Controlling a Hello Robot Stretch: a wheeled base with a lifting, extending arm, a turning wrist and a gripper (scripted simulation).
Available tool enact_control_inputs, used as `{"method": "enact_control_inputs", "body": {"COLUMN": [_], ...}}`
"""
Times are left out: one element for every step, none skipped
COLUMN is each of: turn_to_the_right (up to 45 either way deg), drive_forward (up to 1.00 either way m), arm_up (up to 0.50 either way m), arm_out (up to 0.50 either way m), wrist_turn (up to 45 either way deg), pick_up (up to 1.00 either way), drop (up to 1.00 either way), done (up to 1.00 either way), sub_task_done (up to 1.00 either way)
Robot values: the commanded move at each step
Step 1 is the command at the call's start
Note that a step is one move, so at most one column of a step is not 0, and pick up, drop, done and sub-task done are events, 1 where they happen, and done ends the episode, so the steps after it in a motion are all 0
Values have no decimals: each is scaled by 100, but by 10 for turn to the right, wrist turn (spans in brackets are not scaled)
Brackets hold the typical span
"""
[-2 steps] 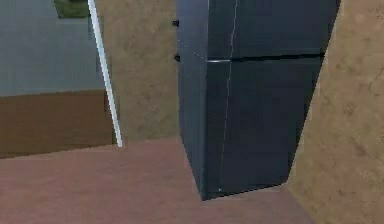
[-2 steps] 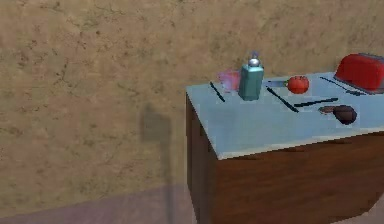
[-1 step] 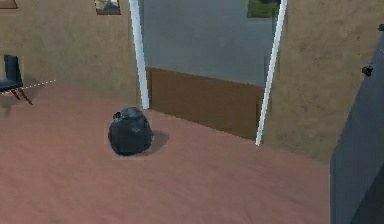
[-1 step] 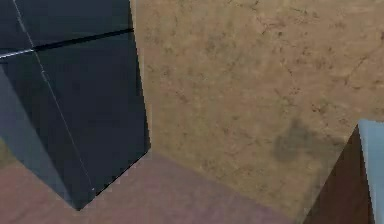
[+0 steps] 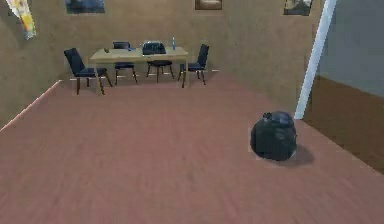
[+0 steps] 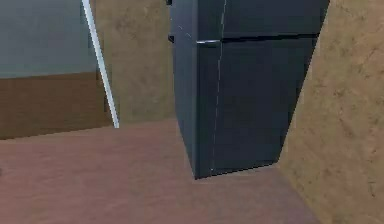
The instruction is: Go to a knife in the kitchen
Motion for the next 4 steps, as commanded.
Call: {"method": "enact_control_inputs", "body": {"turn_to_the_right": [-330, 0, -450, -210], "drive_forward": [0, 5, 0, 0], "arm_up": [0, 0, 0, 0], "arm_out": [0, 0, 0, 0], "wrist_turn": [0, 0, 0, 0], "pick_up": [0, 0, 0, 0], "drop": [0, 0, 0, 0], "done": [0, 0, 0, 0], "sub_task_done": [0, 0, 0, 0]}}
